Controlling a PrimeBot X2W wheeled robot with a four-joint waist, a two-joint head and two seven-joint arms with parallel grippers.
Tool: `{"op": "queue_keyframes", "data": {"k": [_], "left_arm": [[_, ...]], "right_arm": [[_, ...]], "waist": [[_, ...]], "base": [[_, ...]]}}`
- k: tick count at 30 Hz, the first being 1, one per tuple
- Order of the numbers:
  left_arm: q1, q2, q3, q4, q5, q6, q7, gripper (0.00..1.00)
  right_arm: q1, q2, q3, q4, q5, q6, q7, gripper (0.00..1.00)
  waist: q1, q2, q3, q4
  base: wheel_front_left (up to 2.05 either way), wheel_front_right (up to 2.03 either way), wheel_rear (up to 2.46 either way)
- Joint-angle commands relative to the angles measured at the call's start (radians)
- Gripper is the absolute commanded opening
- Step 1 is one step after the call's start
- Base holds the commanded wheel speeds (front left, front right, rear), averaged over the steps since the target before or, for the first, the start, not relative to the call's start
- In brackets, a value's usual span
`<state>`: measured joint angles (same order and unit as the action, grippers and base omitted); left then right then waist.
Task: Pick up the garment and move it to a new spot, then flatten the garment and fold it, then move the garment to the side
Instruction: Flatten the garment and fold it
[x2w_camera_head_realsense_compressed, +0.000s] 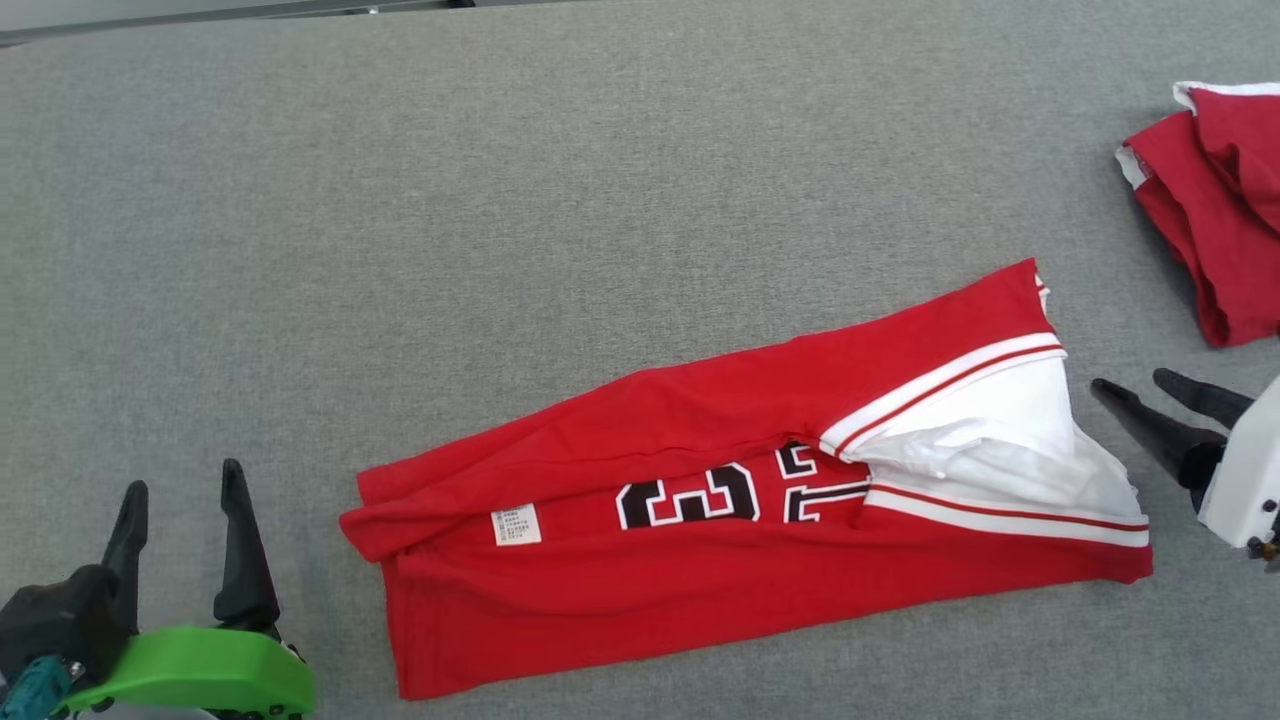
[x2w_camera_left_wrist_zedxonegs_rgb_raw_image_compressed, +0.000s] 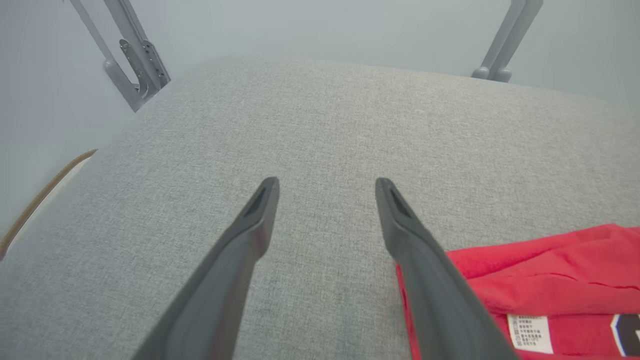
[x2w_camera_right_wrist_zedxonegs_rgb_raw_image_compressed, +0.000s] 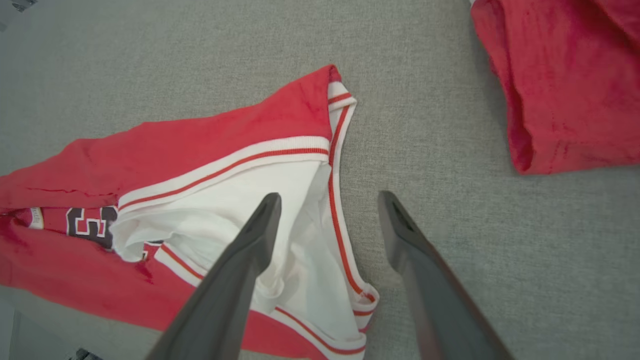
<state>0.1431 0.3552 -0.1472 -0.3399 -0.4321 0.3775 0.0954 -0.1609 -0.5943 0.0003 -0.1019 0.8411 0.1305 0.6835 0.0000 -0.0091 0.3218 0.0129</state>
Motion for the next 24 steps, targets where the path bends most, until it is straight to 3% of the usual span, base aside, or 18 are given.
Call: {"op": "queue_keyframes", "data": {"k": [1,10,16,17,18,19,24], "left_arm": [[-0.004,-0.005,0.009,-0.009,0.017,0.009,-0.030,1.00],[-0.050,-0.029,-0.007,0.001,0.045,-0.003,-0.132,1.00],[-0.055,-0.043,-0.012,0.038,0.026,-0.016,-0.165,1.00],[-0.058,-0.046,-0.014,0.044,0.023,-0.018,-0.169,1.00],[-0.061,-0.047,-0.017,0.050,0.021,-0.022,-0.170,1.00],[-0.063,-0.047,-0.020,0.056,0.021,-0.024,-0.172,1.00],[-0.058,-0.042,-0.010,0.076,0.006,-0.031,-0.175,1.00]], "right_arm": [[-0.027,0.021,0.010,0.021,-0.018,0.000,0.014,1.00],[-0.076,0.063,0.058,0.183,-0.114,0.000,0.046,1.00],[-0.089,0.148,0.067,0.301,-0.052,0.001,0.071,1.00],[-0.095,0.167,0.078,0.313,-0.034,0.002,0.078,0.90],[-0.100,0.185,0.089,0.322,-0.011,0.004,0.080,0.35],[-0.103,0.199,0.092,0.326,0.018,0.004,0.080,0.00],[-0.119,0.148,0.036,0.301,0.132,0.000,0.078,0.00]], "waist": [[0.0000,0.0091,0.010,0.021],[0.0000,0.0091,0.029,0.077],[0.0000,0.0091,0.028,0.092],[0.0000,0.0091,0.025,0.092],[0.0000,0.0091,0.020,0.093],[0.0000,0.0091,0.014,0.094],[0.0000,0.0091,-0.014,0.085]], "base": [[0.00,0.00,0.00],[0.00,0.00,0.00],[0.00,0.00,0.00],[0.00,0.00,0.00],[0.00,0.00,0.00],[0.00,0.00,0.00],[0.00,0.00,0.00]]}}
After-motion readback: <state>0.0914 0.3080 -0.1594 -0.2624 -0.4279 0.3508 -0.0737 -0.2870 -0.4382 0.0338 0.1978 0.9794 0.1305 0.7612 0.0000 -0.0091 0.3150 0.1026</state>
